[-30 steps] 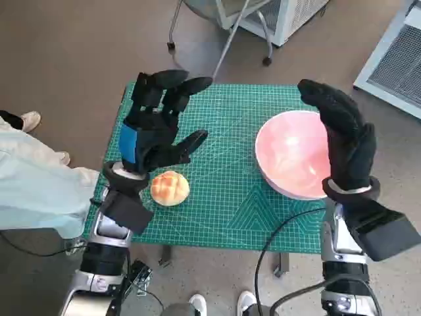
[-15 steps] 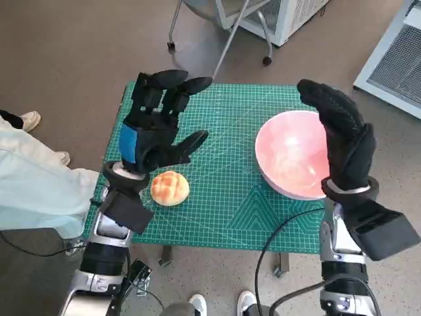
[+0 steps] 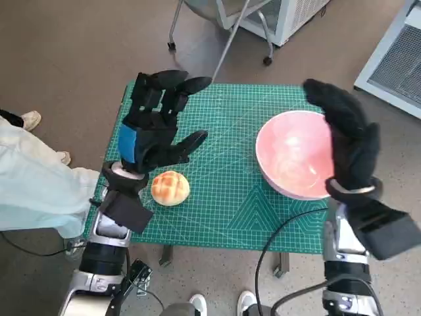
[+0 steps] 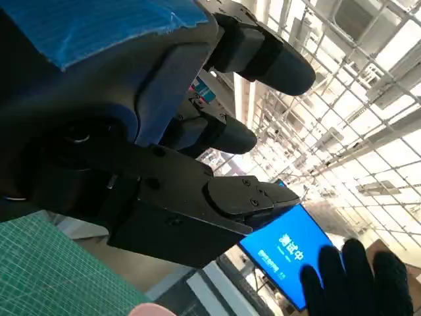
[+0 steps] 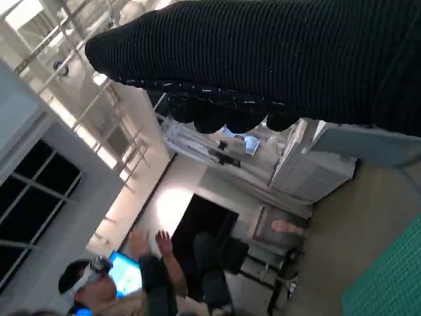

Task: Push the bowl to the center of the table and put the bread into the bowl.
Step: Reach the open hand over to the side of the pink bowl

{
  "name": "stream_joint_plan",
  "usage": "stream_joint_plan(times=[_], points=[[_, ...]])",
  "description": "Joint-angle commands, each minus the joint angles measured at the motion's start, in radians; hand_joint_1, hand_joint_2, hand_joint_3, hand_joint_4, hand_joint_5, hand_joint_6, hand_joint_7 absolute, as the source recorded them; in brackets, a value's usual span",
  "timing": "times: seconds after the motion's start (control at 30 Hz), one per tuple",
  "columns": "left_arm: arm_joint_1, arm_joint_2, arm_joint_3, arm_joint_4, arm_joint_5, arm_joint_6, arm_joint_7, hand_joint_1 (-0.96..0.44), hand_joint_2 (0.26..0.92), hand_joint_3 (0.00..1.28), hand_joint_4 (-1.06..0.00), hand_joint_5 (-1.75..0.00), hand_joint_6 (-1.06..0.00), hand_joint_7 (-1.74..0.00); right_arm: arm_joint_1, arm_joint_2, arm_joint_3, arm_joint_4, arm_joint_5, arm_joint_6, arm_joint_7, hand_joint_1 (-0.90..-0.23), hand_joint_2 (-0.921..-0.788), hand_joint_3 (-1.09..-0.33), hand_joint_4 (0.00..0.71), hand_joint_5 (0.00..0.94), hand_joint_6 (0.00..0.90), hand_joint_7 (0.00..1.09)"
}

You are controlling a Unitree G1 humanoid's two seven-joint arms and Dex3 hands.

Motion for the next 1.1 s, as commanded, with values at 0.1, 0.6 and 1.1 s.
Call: stream_joint_plan(times=[0.1, 0.6, 1.1], points=[[0.014, 0.009, 0.009, -0.003, 0.024, 0.000, 0.027, -0.08, 0.749, 0.42, -0.13, -0.83, -0.15, -1.03, -0.001, -0.040, -0.078, 0.062, 0.024, -0.018, -0.026, -0.595, -0.921, -0.756, 0.340, 0.000, 0.004, 0.78], [0.018, 0.047, 0.031, 0.022, 0.051, -0.008, 0.056, -0.15, 0.807, 0.32, -0.17, -0.73, -0.19, -0.95, -0.024, -0.136, -0.228, 0.415, -0.061, -0.127, -0.214, -0.537, -0.921, -0.823, 0.341, 0.002, -0.001, 0.82], [0.001, 0.062, 0.037, 0.050, 0.052, -0.026, 0.065, -0.15, 0.862, 0.22, -0.20, -0.68, -0.20, -0.92, -0.110, -0.114, -0.182, 0.734, -0.125, -0.031, -0.338, -0.505, -0.921, -0.867, 0.316, 0.004, -0.001, 0.77]])
